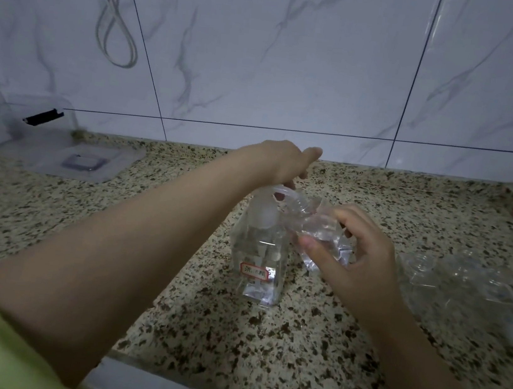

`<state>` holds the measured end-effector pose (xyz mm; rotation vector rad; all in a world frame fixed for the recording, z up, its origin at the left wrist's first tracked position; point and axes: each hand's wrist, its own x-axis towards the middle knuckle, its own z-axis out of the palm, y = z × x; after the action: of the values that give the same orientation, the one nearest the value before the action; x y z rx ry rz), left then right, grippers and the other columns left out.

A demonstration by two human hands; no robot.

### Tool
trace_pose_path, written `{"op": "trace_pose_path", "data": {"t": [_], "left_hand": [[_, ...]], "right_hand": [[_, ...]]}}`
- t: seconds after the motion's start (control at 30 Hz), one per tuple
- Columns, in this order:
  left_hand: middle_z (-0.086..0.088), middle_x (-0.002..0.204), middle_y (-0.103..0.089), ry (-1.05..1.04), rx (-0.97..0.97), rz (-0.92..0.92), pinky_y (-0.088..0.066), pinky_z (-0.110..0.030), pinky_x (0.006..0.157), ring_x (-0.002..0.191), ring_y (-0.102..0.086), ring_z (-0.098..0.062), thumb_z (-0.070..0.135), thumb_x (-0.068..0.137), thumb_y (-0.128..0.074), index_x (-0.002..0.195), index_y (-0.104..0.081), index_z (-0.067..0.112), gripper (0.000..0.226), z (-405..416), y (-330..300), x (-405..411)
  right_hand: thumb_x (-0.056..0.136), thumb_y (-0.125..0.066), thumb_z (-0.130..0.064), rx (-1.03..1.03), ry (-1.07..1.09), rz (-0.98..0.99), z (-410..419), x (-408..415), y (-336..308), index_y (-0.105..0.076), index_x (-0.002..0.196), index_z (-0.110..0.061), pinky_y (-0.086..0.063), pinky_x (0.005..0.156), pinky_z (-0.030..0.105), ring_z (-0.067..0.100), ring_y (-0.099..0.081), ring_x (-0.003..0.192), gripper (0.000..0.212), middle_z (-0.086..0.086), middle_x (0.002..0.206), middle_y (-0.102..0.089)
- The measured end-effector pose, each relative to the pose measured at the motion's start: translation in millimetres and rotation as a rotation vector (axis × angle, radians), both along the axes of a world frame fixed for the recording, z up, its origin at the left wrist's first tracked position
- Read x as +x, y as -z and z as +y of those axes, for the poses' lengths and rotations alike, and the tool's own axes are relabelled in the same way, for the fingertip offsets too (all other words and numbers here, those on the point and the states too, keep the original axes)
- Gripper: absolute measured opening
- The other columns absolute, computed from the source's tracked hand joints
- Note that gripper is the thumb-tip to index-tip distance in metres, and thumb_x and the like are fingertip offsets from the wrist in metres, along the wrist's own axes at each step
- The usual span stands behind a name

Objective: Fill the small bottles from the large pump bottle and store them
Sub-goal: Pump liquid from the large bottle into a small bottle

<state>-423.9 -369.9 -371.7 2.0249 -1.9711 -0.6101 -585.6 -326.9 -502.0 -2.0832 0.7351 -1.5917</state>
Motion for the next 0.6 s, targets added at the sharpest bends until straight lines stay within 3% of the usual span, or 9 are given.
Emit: {"op": "trace_pose_path", "data": {"t": [0.1, 0.33, 0.47, 0.6], "left_hand": [[-0.004, 0.107, -0.072, -0.014, 0.027, -0.009, -0.043, -0.03, 0.077, 0.1, -0.066, -0.023, 0.058, 0.103, -0.02, 0.116, -0.069, 0.016, 0.066, -0.8, 6.2, 1.7], [-0.007, 0.116, -0.069, -0.002, 0.049, -0.022, -0.042, -0.039, 0.104, 0.11, -0.061, -0.026, 0.057, 0.104, -0.019, 0.118, -0.069, 0.014, 0.067, 0.7, 7.0, -0.2], [-0.003, 0.106, -0.073, -0.015, -0.006, -0.041, -0.042, -0.036, 0.091, 0.104, -0.062, -0.024, 0.057, 0.104, -0.02, 0.119, -0.067, 0.016, 0.065, -0.1, 8.6, 0.2], [-0.003, 0.107, -0.073, -0.026, 0.007, -0.029, -0.042, -0.037, 0.093, 0.104, -0.062, -0.025, 0.058, 0.103, -0.02, 0.116, -0.069, 0.016, 0.066, -0.2, 6.8, 0.5]], "right_hand": [[0.086, -0.073, -0.039, 0.009, -0.002, 0.017, 0.3, 0.1, -0.4, -0.071, 0.114, -0.01, -0.055, 0.089, 0.041, 0.013, -0.066, 0.1, 0.041, -0.006, 0.104, -0.069], [0.085, -0.073, -0.04, 0.014, -0.005, 0.024, 0.4, -0.5, -0.3, -0.071, 0.112, -0.011, -0.055, 0.089, 0.042, 0.014, -0.065, 0.1, 0.039, -0.005, 0.103, -0.069], [0.085, -0.073, -0.041, 0.007, -0.015, 0.011, 0.9, 0.8, 0.5, -0.07, 0.114, -0.016, -0.054, 0.089, 0.051, 0.015, -0.066, 0.101, 0.038, -0.007, 0.105, -0.069], [0.085, -0.073, -0.043, 0.022, -0.022, 0.024, 1.4, 0.1, -0.1, -0.07, 0.114, -0.018, -0.054, 0.089, 0.051, 0.014, -0.066, 0.1, 0.038, -0.009, 0.105, -0.069]]}}
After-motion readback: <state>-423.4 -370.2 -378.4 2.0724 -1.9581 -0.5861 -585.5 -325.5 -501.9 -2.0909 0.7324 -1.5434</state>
